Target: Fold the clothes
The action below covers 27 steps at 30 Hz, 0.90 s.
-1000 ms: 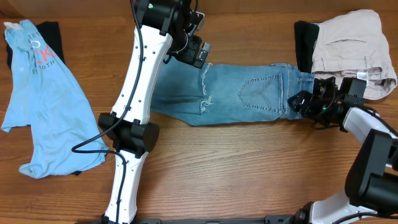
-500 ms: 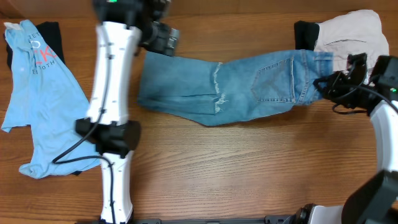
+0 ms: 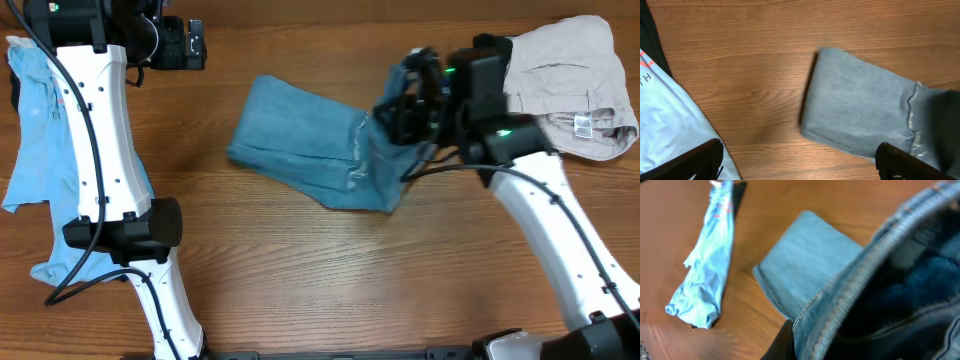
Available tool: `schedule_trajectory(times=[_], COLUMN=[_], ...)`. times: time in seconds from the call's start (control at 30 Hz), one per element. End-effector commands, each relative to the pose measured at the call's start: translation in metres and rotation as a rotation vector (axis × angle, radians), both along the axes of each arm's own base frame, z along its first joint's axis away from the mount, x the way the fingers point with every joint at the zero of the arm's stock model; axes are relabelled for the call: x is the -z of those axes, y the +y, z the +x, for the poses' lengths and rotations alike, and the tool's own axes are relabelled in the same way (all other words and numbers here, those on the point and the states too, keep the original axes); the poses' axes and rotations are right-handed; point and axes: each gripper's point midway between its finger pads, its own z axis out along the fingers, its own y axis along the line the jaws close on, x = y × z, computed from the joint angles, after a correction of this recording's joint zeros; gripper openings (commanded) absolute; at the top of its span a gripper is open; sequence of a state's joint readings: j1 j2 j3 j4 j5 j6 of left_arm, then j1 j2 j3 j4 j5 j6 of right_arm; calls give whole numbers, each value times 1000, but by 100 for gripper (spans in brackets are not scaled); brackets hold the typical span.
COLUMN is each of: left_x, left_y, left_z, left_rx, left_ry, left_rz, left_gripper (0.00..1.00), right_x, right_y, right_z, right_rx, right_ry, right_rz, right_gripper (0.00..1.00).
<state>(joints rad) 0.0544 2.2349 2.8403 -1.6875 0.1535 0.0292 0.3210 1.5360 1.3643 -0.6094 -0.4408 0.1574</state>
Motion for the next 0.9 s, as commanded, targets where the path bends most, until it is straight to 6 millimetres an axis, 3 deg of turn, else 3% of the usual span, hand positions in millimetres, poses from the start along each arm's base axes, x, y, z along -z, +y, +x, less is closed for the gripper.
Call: schedule_trajectory(times=[0.0,0.2,0.3,0.47,0.57,0.63,0.73,0.87], left_x=[-5,-5,-5,16,48,56,55,55], left_y=[-1,-4,-4,-9,-19,-23,-29,-38], left_z=[-1,-1,-1,0,-2,0,4,4], left_rx=[19,25,25,58,78,91,104,124], left_ry=[-14,-15,-14,45,150,162,145,143], left_rz=[-12,-18,-19,-12,-18,-16,-14,-13], left_gripper=[100,100,100,100,100,100,100,100], right_x=[4,34,18,-40,-66,-79,-88,-86], right_y=[49,129,119,57,1,-39,-95,-151], right_z=[8,13,15,12,1,-5,-15,-28], right_rx=[-50,-150,-129,-47,59,147,263,361], right_ry=[-15,-47,-50,-39,-1,3,9,38], right_rz=[38,113,119,61,30,28,3,-35], right_gripper=[4,4,4,4,4,4,4,4])
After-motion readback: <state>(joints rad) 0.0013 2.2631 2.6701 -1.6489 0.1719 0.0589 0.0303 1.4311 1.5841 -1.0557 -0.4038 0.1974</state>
